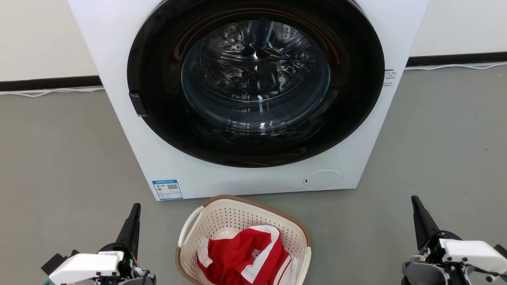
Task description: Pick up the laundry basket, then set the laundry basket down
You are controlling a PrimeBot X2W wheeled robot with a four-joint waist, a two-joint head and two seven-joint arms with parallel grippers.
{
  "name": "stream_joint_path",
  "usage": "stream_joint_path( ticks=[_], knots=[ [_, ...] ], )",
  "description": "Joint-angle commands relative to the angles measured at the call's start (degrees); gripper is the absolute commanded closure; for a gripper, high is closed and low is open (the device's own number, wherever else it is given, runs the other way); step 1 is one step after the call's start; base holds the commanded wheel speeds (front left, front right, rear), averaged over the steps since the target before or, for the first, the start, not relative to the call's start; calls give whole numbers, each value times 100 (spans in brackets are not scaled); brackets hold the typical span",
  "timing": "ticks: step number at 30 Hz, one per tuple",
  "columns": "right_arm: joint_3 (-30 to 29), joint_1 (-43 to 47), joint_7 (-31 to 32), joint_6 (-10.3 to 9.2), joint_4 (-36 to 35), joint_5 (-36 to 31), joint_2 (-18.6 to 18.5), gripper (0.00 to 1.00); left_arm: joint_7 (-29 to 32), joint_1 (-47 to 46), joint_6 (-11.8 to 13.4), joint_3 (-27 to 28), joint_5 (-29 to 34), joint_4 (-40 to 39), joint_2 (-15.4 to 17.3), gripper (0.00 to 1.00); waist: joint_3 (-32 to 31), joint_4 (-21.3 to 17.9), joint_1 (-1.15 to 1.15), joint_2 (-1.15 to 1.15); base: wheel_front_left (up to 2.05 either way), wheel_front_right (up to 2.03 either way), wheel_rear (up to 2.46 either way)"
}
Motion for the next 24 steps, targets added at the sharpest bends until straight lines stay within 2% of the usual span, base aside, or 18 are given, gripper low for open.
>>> stream_joint_path(
  ticks=[1,20,21,24],
  knots=[
    [107,-238,45,42,-163,-13,-27,100,36,-312,-42,165,12,-126,59,100,0,0,0,0,0,0,0],
    [107,-238,45,42,-163,-13,-27,100,36,-312,-42,165,12,-126,59,100,0,0,0,0,0,0,0],
    [0,0,1,0,0,0,0,0,0,0,0,0,0,0,0,0,0,0,0,0,0,0,0],
    [25,114,-4,-3,155,-1,21,0,-13,106,4,-8,2,168,-38,0,0,0,0,0,0,0,0]
  ],
)
